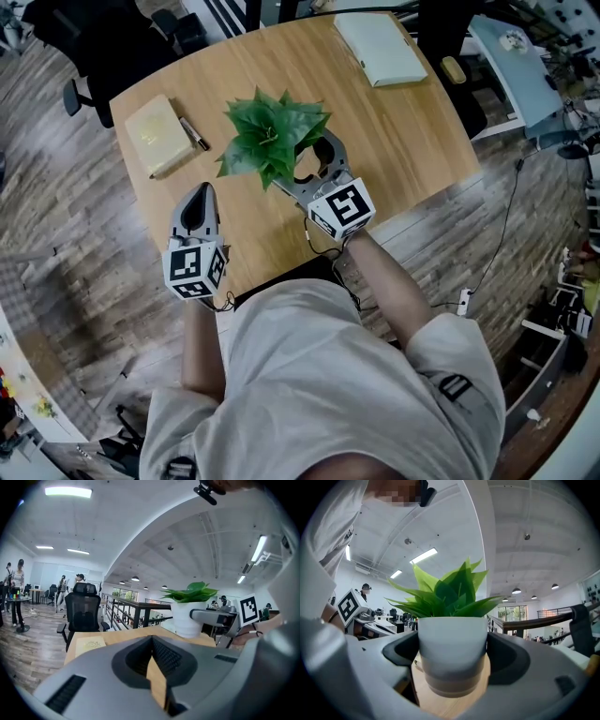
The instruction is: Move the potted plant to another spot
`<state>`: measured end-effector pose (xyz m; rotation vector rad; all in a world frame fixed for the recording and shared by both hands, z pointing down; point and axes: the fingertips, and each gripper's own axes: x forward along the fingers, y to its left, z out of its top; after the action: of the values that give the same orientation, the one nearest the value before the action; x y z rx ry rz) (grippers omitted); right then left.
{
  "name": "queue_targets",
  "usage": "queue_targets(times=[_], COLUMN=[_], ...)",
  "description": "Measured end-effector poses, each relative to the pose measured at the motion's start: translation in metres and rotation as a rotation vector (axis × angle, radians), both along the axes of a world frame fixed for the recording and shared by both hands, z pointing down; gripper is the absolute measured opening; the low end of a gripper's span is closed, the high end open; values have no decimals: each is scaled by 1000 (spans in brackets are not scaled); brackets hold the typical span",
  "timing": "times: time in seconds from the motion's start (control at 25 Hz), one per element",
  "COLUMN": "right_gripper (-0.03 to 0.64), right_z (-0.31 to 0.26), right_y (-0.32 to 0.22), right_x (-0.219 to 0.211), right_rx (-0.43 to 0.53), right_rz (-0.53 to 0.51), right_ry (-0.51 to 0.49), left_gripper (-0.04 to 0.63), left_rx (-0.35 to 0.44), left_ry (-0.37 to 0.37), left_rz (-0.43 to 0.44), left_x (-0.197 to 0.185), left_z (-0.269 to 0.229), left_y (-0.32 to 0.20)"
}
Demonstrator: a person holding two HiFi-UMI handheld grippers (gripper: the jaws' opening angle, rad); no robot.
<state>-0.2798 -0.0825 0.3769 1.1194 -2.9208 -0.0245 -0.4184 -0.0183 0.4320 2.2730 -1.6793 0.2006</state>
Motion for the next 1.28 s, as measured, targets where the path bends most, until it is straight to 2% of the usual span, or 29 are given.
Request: queue_targets(times=[0.32,0.6,0.92,1.12,1.28], right_gripper=[456,456,456,456,456], right_z=[-33,-41,-46,-52,-56], right_y=[8,16,16,11,7], right_x=[0,10,43,92,116], right_rx=[64,61,59,70,76], right_rz=[-9,-19,-39,-58,-74], right_ry=[-3,-14,-40,-64,-71], left_gripper=[12,12,12,12,12], left_rx=[33,25,8,6,4], left_ry=[13,15,-2,-26,-31], left_rz=[6,29,26,13,3], left_x=[1,21,61,110,135], left_z=[-12,-12,-12,-16,-19], left_y=[1,-3,-3,-5,-7])
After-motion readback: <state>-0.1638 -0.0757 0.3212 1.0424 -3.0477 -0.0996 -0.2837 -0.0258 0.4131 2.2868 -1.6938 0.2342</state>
